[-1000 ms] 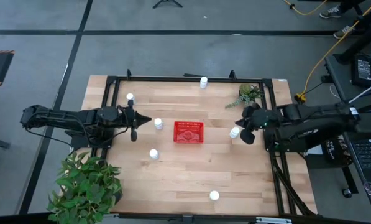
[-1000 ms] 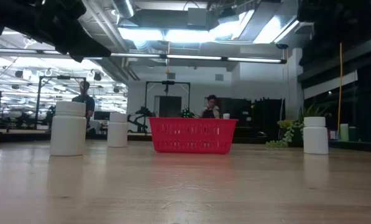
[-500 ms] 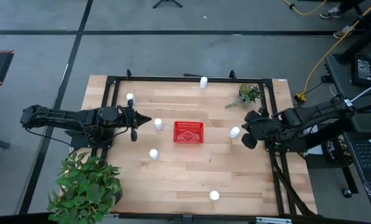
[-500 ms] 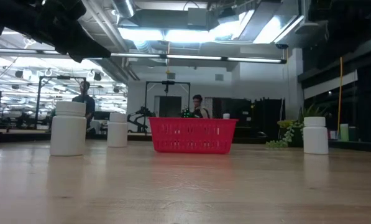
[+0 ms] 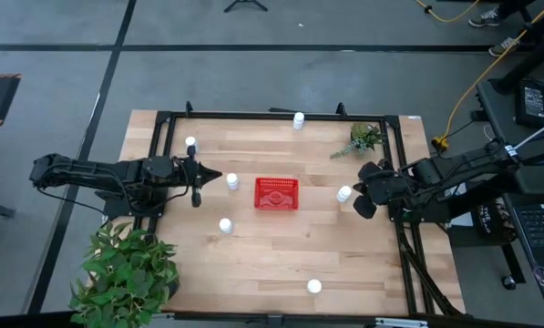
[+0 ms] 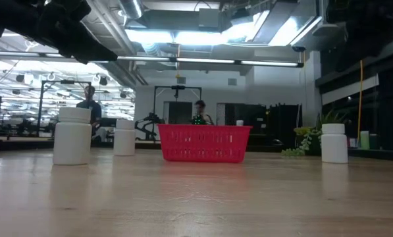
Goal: Pick and place pill bottles into a basket
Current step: Put the white pill bottle into the red basket
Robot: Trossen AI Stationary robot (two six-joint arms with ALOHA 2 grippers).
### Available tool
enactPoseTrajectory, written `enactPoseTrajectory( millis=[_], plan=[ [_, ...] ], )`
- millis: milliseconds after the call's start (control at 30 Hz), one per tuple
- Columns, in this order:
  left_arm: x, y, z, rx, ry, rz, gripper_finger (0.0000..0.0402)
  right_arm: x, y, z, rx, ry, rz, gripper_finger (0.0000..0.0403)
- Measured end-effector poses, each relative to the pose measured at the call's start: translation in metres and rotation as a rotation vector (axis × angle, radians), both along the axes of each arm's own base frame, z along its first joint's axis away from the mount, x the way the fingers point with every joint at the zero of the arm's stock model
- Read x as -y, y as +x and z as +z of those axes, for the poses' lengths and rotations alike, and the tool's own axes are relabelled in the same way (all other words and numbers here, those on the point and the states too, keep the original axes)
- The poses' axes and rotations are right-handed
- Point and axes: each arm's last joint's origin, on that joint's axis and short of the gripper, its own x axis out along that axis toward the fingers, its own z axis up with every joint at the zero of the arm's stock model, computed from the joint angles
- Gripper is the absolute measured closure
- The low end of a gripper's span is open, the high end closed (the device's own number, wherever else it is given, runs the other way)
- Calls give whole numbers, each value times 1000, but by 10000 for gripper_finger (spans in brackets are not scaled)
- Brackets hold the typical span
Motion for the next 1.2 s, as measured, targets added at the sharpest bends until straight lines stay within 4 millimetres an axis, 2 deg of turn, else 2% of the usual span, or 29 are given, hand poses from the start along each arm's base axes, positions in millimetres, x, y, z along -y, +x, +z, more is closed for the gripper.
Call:
enactPoseTrajectory(
  millis=[100,200,567,900,1200],
  plan=[
    [0,0,0,0,0,0,398,0,0,0,7,15,-22,374],
    [0,0,0,0,0,0,396,0,0,0,13,30,-45,349],
    [0,0,0,1,-4,1,399,0,0,-3,10,34,-54,211],
    [0,0,0,3,-10,3,396,1,-4,-48,-59,42,-116,125],
    [0,0,0,3,-10,3,396,0,1,-67,9,66,-126,109]
  ],
)
